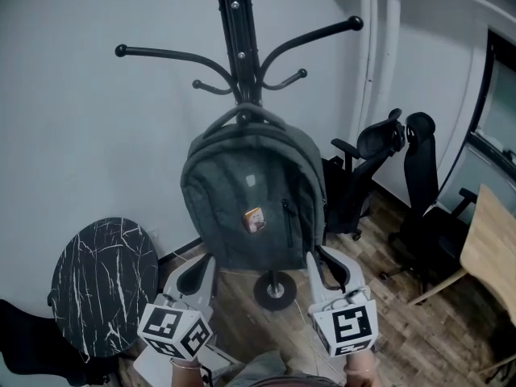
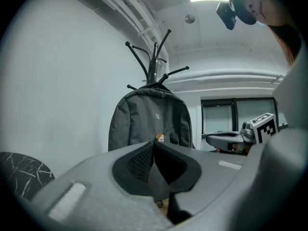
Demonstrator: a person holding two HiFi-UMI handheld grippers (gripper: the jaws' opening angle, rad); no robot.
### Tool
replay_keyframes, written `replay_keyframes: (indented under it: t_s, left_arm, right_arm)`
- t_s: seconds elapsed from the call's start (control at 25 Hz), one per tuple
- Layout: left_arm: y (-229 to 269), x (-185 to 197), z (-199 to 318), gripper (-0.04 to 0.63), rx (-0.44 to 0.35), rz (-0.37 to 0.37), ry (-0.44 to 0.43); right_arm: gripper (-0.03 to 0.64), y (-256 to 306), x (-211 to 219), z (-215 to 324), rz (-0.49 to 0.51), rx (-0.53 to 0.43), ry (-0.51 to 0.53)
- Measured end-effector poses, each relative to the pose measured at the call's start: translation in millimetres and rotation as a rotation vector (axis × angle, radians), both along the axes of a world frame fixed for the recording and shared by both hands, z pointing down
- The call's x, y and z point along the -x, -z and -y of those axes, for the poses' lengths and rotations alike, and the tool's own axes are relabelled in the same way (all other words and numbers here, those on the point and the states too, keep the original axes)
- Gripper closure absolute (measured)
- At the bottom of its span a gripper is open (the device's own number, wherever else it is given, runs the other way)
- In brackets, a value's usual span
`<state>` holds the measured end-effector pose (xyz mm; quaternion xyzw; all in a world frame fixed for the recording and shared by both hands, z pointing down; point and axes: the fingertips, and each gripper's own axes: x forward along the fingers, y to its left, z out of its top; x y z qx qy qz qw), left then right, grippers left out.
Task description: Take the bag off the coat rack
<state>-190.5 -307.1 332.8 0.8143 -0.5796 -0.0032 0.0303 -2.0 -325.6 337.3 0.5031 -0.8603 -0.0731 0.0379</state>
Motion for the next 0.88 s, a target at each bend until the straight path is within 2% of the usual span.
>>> replay_keyframes:
  t_s: [0.12,0.32,0.4,0.56,0.88]
  left_arm:
    - [4,8,13,0.581,-0.011,0.001,0.008]
    - [9,21,31,0.576,-0.023,-0.004,0.022]
    - [10,26,38,0.504,-0.018,-0.005,0.028]
    - [12,35,49,0.485,-0.018,-0.004,0.038]
    - [12,56,68,0.43,-0.012,-0.014,0.064]
  right_arm:
    - [0.574,1,-3,12,-0.027,0.022,-0.023]
    - [0.512,-2,-5,28,-0.013,0.023,-0.017]
    - [0.502,1,-8,35,-0.006,0.006,-0.032]
    - [0.482,7,-11,48,0.009,-0.023,-0.05]
    - [0.437,9,-14,68,-0.009,-0.02,-0.063]
